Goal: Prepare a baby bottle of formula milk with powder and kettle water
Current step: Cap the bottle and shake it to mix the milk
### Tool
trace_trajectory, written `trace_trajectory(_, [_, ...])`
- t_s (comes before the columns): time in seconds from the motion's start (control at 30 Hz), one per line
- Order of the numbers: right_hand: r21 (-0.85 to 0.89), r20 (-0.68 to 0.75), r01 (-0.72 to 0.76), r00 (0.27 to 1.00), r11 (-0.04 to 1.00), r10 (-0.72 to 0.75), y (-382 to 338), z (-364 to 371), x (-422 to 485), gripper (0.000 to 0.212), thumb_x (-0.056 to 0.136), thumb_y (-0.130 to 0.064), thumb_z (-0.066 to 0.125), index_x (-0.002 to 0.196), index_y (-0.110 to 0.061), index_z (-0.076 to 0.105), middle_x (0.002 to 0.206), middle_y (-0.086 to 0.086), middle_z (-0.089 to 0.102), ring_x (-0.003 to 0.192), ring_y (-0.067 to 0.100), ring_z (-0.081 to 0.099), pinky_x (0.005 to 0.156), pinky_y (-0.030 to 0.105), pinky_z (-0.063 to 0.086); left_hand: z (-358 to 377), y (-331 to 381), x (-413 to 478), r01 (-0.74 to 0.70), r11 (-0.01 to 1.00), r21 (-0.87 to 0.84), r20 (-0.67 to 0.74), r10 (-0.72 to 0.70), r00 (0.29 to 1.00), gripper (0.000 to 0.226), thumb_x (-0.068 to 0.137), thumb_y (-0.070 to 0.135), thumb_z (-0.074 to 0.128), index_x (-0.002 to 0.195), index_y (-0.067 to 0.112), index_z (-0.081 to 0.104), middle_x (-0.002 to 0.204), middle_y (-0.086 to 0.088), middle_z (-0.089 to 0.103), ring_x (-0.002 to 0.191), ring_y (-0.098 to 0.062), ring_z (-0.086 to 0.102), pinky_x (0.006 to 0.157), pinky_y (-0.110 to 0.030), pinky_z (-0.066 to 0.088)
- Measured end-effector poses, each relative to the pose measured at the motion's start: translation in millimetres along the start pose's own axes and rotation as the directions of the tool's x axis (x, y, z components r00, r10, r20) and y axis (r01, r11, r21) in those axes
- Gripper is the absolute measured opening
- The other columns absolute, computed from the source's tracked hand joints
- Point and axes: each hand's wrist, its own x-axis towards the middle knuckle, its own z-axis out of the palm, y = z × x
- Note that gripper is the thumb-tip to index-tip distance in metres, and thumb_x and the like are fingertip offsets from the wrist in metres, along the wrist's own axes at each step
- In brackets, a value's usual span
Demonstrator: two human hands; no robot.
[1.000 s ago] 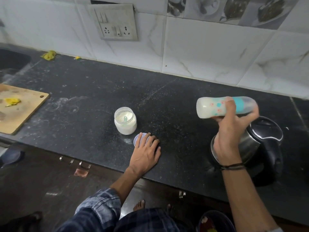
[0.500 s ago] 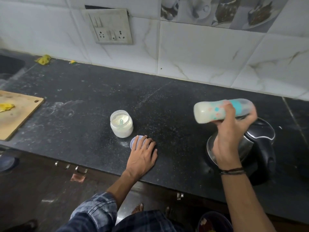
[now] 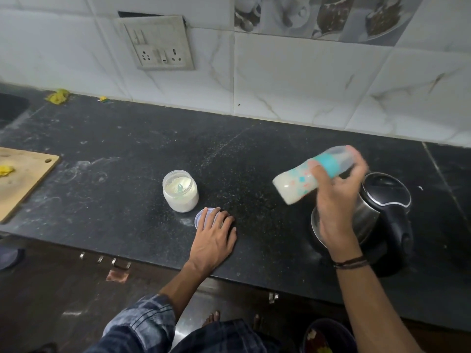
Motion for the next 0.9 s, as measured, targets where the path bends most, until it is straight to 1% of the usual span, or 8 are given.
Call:
trace_trajectory(0.1, [0.099,-0.147,0.008,0.989,0.995,0.007,-4,1,4,0.073,0.084,-0.026,0.080,0.144,-0.021,0.037,0.119,-0.004,0.067,0.098,0.011,0.075,0.069,0.033,0.060,0,1,0,0.010,1.000,0.007,0.005,-0.010,1.000,0.034,0.104,0.038,0.048,0.120,0.016,0.068,0.125,-0.003,0.064,0.131,-0.030,0.055,0.123,-0.053,0.030])
trace_trajectory(0.23, [-0.018,0.018,-0.035,0.999,0.999,0.035,2,1,-3,0.061,0.089,-0.007,0.078,0.136,-0.027,0.046,0.113,-0.007,0.070,0.095,0.011,0.074,0.077,0.030,0.061,1,-1,-1,-0.012,1.000,0.002,-0.019,0.012,1.000,0.034,0.104,0.038,0.048,0.118,0.015,0.069,0.124,-0.004,0.065,0.130,-0.031,0.056,0.122,-0.052,0.029])
trace_trajectory(0.33, [0.119,-0.160,0.028,0.987,0.992,-0.009,-3,-1,4,0.073,0.086,-0.021,0.079,0.145,-0.020,0.037,0.128,0.004,0.062,0.102,0.012,0.073,0.079,0.037,0.060,1,1,0,0.004,1.000,0.008,-0.008,-0.004,1.000,0.033,0.104,0.037,0.048,0.119,0.016,0.068,0.124,-0.003,0.064,0.131,-0.031,0.055,0.122,-0.053,0.030])
trace_trajectory(0.47, [-0.048,0.038,-0.060,0.997,0.997,0.062,4,-1,0,0.062,0.088,-0.011,0.079,0.137,-0.028,0.046,0.122,0.004,0.067,0.097,0.013,0.075,0.077,0.031,0.062,2,-2,-1,-0.014,1.000,0.003,-0.014,0.014,1.000,0.033,0.104,0.037,0.049,0.119,0.015,0.068,0.125,-0.004,0.064,0.131,-0.031,0.054,0.122,-0.053,0.031])
trace_trajectory(0.6, [0.127,-0.145,-0.021,0.989,0.992,0.039,1,-2,3,0.067,0.083,-0.024,0.081,0.137,-0.025,0.042,0.123,0.001,0.065,0.101,0.013,0.074,0.077,0.039,0.061,2,1,0,0.003,1.000,0.006,-0.003,-0.003,1.000,0.031,0.104,0.037,0.051,0.119,0.016,0.068,0.125,-0.003,0.064,0.131,-0.030,0.054,0.122,-0.054,0.031])
trace_trajectory(0.73, [-0.025,0.090,-0.096,0.991,0.995,0.098,6,1,-3,0.058,0.086,-0.013,0.080,0.130,-0.031,0.048,0.109,-0.005,0.071,0.091,0.011,0.073,0.072,0.033,0.061,2,-1,-1,-0.016,1.000,0.010,-0.011,0.016,1.000,0.032,0.104,0.037,0.050,0.120,0.015,0.068,0.125,-0.003,0.064,0.131,-0.030,0.054,0.123,-0.053,0.030])
trace_trajectory(0.83, [0.107,-0.086,-0.035,0.995,0.994,0.044,0,1,1,0.065,0.086,-0.019,0.079,0.138,-0.020,0.042,0.112,-0.005,0.070,0.094,0.011,0.074,0.072,0.035,0.060,3,-1,0,-0.003,1.000,0.008,-0.006,0.003,1.000,0.032,0.104,0.037,0.049,0.120,0.016,0.067,0.125,-0.003,0.064,0.131,-0.030,0.053,0.123,-0.053,0.029])
trace_trajectory(0.9, [0.100,-0.096,-0.041,0.994,0.994,0.051,-2,5,4,0.062,0.088,-0.020,0.078,0.137,-0.021,0.041,0.112,-0.003,0.069,0.093,0.010,0.075,0.066,0.032,0.060,4,-2,-1,-0.005,1.000,0.014,0.003,0.005,1.000,0.032,0.105,0.038,0.049,0.121,0.016,0.067,0.126,-0.003,0.063,0.132,-0.030,0.053,0.124,-0.053,0.029])
